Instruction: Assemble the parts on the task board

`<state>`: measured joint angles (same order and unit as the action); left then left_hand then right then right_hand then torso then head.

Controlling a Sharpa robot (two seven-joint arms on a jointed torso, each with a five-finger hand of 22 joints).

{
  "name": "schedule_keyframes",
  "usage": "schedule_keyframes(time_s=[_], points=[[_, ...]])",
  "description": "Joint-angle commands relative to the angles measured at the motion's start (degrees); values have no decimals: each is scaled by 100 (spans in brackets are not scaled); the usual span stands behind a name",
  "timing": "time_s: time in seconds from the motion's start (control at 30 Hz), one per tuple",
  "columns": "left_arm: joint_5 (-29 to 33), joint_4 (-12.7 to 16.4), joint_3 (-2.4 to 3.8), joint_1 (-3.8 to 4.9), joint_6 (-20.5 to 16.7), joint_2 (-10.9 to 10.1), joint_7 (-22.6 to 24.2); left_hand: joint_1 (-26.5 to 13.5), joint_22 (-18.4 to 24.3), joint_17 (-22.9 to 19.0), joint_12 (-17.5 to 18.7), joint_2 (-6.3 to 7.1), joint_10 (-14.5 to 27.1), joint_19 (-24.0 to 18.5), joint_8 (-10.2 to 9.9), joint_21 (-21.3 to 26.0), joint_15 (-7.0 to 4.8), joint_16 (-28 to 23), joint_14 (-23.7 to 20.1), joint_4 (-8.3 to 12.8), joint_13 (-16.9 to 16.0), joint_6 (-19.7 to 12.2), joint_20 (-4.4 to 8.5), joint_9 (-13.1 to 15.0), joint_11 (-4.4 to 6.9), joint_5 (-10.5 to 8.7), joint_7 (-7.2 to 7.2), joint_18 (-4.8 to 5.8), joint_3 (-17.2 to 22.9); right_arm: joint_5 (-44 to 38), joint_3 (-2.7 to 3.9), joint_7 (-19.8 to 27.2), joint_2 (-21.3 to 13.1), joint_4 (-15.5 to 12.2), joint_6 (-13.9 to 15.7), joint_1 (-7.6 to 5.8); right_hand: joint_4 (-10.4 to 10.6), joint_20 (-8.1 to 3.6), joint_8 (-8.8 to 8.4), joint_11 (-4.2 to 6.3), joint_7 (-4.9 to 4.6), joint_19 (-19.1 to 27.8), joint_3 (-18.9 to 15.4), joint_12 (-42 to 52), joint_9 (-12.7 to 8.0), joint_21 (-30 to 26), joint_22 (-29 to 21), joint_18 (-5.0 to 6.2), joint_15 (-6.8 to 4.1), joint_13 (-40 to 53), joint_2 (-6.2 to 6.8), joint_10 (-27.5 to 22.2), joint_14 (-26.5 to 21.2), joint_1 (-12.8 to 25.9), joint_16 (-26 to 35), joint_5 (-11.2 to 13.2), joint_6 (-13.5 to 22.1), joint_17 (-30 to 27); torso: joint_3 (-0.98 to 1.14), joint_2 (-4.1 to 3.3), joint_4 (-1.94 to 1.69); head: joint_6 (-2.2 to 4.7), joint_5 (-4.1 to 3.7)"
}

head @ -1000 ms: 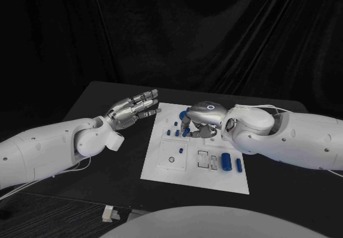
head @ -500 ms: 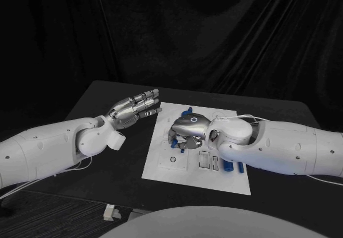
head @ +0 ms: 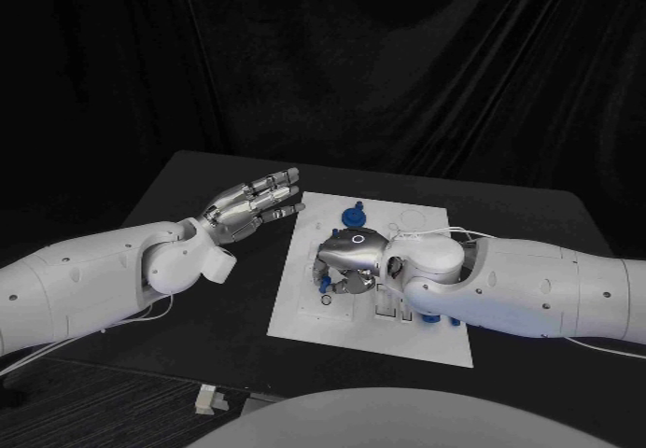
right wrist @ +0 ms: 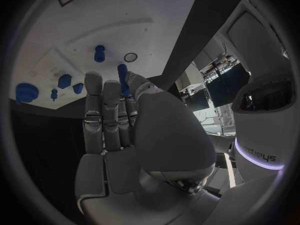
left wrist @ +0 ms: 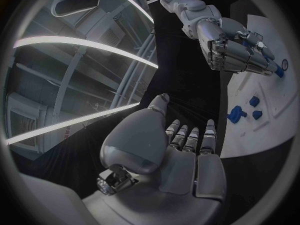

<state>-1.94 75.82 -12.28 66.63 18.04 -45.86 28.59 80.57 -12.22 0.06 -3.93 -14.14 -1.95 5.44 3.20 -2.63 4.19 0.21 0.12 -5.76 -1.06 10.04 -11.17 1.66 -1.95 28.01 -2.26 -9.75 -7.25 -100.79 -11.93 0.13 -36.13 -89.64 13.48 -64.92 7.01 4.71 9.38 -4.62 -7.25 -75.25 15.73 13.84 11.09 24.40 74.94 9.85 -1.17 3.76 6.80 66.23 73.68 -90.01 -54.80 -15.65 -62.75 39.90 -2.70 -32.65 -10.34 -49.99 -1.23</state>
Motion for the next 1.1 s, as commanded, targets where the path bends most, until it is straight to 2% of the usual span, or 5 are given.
schedule_keyframes(time_s=[0.03, 0.27, 0.6, 0.87, 1.1], points=[[38, 10, 6, -7, 28, 7, 79, -41, 6, -2, -6, -4, 28, -14, 25, 16, -23, -7, -10, -8, 8, 2, 30, 6, 25, 26, -43, -66, -31, -73, 4, 16, -28, -62, -81, 29, -13, -2, -33, 123, 15, -19, 34, -16, -5, 20, 304, -72, 16, 11, 38, 179, 21, -18, 0, -22, 45, -11, -3, 4, 21, -1, 13], [38, 14, 6, -8, 80, 13, 47, -38, 0, -1, 8, -18, 39, -11, 34, 11, 1, -4, -9, -8, 12, 17, 23, 8, 27, 28, -67, -63, -23, -73, 4, -3, -60, -98, -136, 72, -26, -2, -44, 124, 13, -13, 44, -20, -6, 18, 302, -70, 16, 15, 39, 195, 17, -22, 2, -25, 52, -12, 2, 19, 25, -1, -5], [38, -5, 6, -9, 102, 20, 44, -37, -3, 4, 7, -23, 41, -7, 39, 8, 15, 11, -6, -6, 12, 26, 17, 9, 28, 28, -73, -61, -20, -73, 4, -43, -56, -54, -272, 162, -47, -2, -60, 126, 9, 9, 58, -25, -6, -25, 292, -63, 15, 21, 45, 219, -9, -28, 40, -28, 61, -57, -13, 28, 42, -1, 2], [38, -17, 6, -10, 115, 18, 29, -36, -8, 7, 8, -25, 42, -4, 42, 6, 21, 18, -4, -5, 12, 32, 14, 10, 29, 28, -76, -60, -18, -73, 4, -50, -45, -19, -315, 225, -54, -2, -65, 125, 7, 18, 62, -28, -6, -41, 289, -60, 16, 23, 48, 225, -22, -28, 56, -29, 64, -77, -7, 26, 20, -1, -16], [38, -34, 6, -12, 135, 31, 21, -35, -8, 9, 10, -28, 44, -2, 47, 4, 29, 24, -2, -5, 12, 41, 9, 12, 30, 28, -79, -59, -15, -73, 4, -58, -39, -10, -353, 254, -62, -2, -72, 125, 5, 31, 68, -30, -6, -68, 283, -56, 16, 25, 49, 233, -36, -29, 74, -30, 68, -97, -4, 17, 19, -1, -28]])
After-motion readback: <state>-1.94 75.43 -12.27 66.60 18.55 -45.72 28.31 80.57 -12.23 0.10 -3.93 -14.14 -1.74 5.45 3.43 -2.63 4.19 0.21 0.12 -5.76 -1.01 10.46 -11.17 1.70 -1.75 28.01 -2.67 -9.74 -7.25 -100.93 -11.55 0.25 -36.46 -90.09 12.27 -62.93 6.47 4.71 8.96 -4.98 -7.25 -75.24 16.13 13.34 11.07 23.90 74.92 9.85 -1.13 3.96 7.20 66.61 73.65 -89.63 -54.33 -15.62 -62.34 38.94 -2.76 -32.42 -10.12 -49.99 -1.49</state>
